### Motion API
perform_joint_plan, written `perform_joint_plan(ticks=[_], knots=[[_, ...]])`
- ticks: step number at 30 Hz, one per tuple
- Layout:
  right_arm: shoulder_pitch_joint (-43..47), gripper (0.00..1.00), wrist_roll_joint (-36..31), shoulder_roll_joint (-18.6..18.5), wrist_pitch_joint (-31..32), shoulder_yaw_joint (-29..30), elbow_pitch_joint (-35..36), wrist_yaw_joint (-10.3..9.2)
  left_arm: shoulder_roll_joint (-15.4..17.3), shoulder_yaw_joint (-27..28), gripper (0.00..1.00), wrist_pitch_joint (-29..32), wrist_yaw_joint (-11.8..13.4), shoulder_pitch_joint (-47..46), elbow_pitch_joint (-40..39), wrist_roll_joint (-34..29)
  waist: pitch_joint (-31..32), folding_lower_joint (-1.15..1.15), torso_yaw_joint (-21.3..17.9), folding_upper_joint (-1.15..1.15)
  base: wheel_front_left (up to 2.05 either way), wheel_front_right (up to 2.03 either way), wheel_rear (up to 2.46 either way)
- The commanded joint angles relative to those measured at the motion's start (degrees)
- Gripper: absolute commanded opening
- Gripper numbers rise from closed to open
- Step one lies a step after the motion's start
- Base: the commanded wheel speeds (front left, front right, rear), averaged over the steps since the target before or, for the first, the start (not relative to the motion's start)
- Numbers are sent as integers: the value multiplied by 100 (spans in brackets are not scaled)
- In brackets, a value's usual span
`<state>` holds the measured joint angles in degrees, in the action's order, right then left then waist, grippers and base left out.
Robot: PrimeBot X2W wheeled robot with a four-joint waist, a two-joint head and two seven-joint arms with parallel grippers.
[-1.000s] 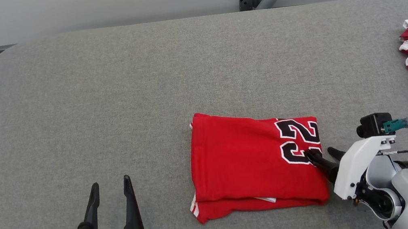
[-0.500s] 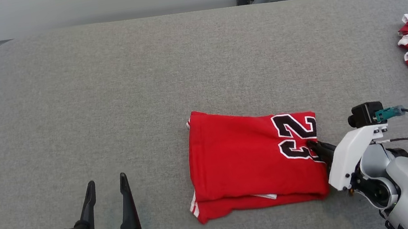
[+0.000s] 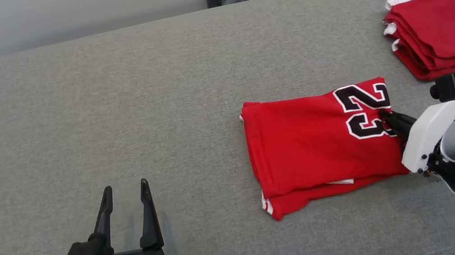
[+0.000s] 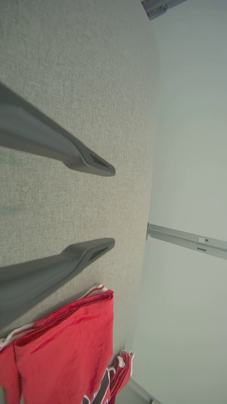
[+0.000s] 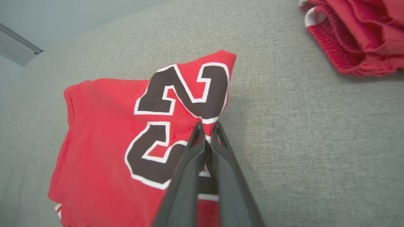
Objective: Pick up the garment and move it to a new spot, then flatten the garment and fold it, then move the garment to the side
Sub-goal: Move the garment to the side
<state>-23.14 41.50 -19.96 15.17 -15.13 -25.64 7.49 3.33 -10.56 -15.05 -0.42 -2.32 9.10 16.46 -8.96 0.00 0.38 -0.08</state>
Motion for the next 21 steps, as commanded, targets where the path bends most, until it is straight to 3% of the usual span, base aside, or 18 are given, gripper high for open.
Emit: perform_joint_plan(ticks=[1,7,13,21], knots=[[-100,0,-72,-85,15,85,56,-2,14,5,100,-16,-14,-147,-26,-108,-254,0,-580,8,0,0,0],[-208,0,-191,-195,57,310,198,-2,61,-28,100,-15,-69,-399,-30,-198,-481,0,-1153,8,0,0,0],[-264,0,-267,-187,74,430,300,-2,90,-73,100,-15,-109,-562,28,-247,-571,0,-1484,8,0,0,0],[-411,0,-432,-80,110,447,436,-2,78,-119,100,-16,-145,-654,149,-279,-536,0,-1581,8,0,0,0]])
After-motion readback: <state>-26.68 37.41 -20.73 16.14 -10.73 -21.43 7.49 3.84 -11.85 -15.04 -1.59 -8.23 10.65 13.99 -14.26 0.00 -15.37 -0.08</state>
